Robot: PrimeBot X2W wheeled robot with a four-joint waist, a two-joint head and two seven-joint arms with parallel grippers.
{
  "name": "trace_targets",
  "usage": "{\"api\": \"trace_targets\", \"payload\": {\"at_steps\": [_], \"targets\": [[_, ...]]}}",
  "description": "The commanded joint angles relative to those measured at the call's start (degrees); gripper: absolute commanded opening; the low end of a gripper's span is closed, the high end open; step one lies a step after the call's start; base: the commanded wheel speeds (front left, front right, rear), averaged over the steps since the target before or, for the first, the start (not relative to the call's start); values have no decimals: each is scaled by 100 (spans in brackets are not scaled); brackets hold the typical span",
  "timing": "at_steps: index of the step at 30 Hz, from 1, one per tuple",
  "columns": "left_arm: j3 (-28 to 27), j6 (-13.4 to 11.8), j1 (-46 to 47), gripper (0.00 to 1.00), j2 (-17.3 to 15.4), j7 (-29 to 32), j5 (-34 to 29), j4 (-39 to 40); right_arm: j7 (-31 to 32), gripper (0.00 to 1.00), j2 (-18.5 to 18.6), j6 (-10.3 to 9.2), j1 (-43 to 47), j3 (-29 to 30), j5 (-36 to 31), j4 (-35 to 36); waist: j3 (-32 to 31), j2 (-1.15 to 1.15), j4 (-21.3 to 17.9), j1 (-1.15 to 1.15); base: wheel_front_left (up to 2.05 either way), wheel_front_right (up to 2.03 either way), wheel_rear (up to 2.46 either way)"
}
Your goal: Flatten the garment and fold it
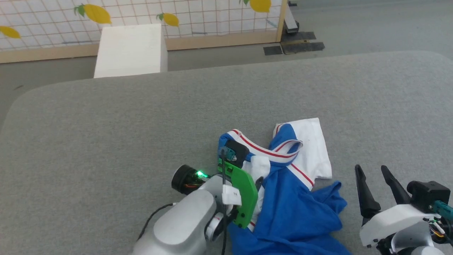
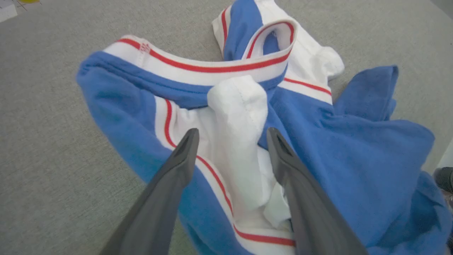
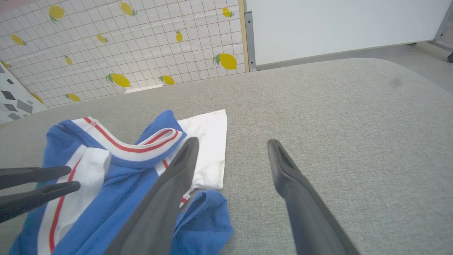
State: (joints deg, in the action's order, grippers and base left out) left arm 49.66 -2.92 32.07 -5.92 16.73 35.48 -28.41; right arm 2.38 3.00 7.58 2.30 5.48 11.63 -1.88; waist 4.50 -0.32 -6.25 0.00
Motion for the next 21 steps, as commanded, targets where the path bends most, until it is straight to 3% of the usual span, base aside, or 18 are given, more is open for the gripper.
{"api": "trace_targets", "payload": {"at_steps": [1,3,4,5,6,8,13,14,17,21], "targets": [[10,19,127,100,21,124,100,-150,-52,100,-13,-9,-79,-15,53,-30,100,32,-137,0,0,0,0],[15,50,198,99,46,268,164,-304,-84,100,-13,-9,-79,-14,72,-71,132,32,-194,0,0,0,0],[10,73,222,50,58,313,204,-356,-104,100,-13,-9,-76,-5,81,-95,142,32,-214,0,0,0,0],[20,101,240,35,64,342,221,-387,-119,100,-13,-9,-74,1,87,-114,148,32,-227,0,0,0,0],[28,134,255,0,69,357,239,-411,-134,100,-13,-9,-74,6,90,-133,155,32,-239,0,0,0,0],[42,227,251,0,82,412,314,-431,-156,100,-13,-9,-78,18,96,-162,161,32,-246,0,0,0,0],[-166,279,327,0,109,-305,336,-175,-160,100,-13,-9,-98,77,73,-190,101,32,-122,0,0,0,0],[-657,124,214,0,-7,-1155,460,269,-132,100,-13,-9,-98,78,74,-156,46,32,-11,0,0,0,0],[-1066,-30,-22,0,-219,-1576,632,615,-113,100,-13,-9,-70,91,59,-131,11,32,56,0,0,0,0],[-1645,-449,-609,0,-666,-1836,900,956,-88,100,-13,-9,-41,92,50,-99,-32,32,99,0,0,0,0]]}}
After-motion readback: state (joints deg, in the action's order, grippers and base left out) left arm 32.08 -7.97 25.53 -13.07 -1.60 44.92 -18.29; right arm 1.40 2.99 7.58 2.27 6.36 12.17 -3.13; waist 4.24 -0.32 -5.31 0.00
